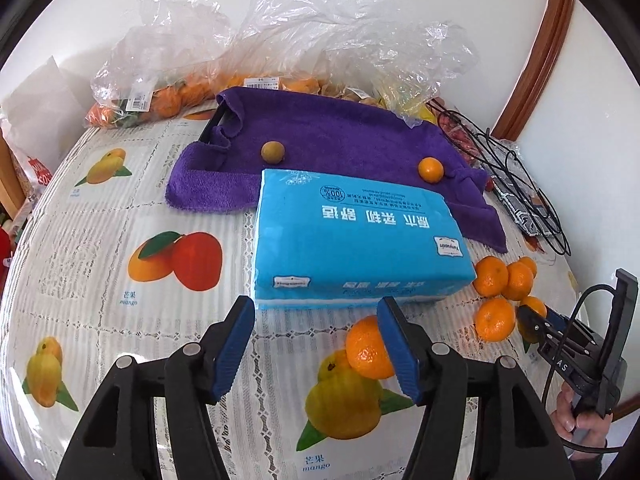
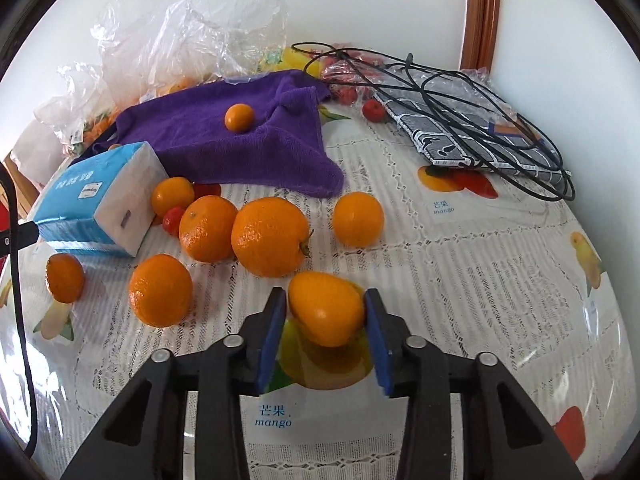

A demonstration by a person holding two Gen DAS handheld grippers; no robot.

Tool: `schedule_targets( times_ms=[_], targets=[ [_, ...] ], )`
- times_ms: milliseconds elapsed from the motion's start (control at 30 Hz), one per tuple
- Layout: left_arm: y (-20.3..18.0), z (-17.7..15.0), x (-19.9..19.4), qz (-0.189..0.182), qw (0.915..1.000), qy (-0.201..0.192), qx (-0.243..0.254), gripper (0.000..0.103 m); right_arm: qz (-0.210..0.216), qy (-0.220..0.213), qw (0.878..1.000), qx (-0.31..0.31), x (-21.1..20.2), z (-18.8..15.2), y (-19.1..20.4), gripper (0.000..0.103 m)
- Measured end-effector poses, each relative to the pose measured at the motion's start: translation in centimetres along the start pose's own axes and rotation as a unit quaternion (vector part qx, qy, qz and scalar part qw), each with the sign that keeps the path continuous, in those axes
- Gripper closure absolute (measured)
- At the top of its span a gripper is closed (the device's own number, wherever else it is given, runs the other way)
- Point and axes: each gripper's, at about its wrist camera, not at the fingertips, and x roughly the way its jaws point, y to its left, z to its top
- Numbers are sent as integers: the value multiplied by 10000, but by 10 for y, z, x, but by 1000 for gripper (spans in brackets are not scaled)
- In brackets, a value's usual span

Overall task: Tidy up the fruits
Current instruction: 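Move the left tool to a large mandarin while the right tool grasps an orange, then close the left tool on the large mandarin, then carry the mandarin and orange over the purple towel with both tools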

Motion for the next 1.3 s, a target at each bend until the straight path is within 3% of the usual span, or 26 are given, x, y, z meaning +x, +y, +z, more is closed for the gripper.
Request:
schedule_targets(
  times_ms=[367,600,733,800,1033,1300],
  targets=[
    [-27,-17,9,-364,9985,146,391,40,104,-230,9997,3,-20,-9,4,71],
    [-41,-23,27,-240,9983,268,452,40,187,-329,9993,48,-35,-13,8,71],
    [-46,-28,36,-129,9979,376,517,46,252,-336,9991,45,-38,-15,12,71],
    [-46,-29,37,-53,9981,274,551,62,254,-342,9991,19,-38,-16,15,71],
    [-32,-30,26,-225,9987,206,420,62,324,-377,9987,-101,-43,-14,32,71],
    [-8,-26,-1,-119,9995,-69,299,62,522,-625,9959,-394,-48,7,64,71]
  ],
)
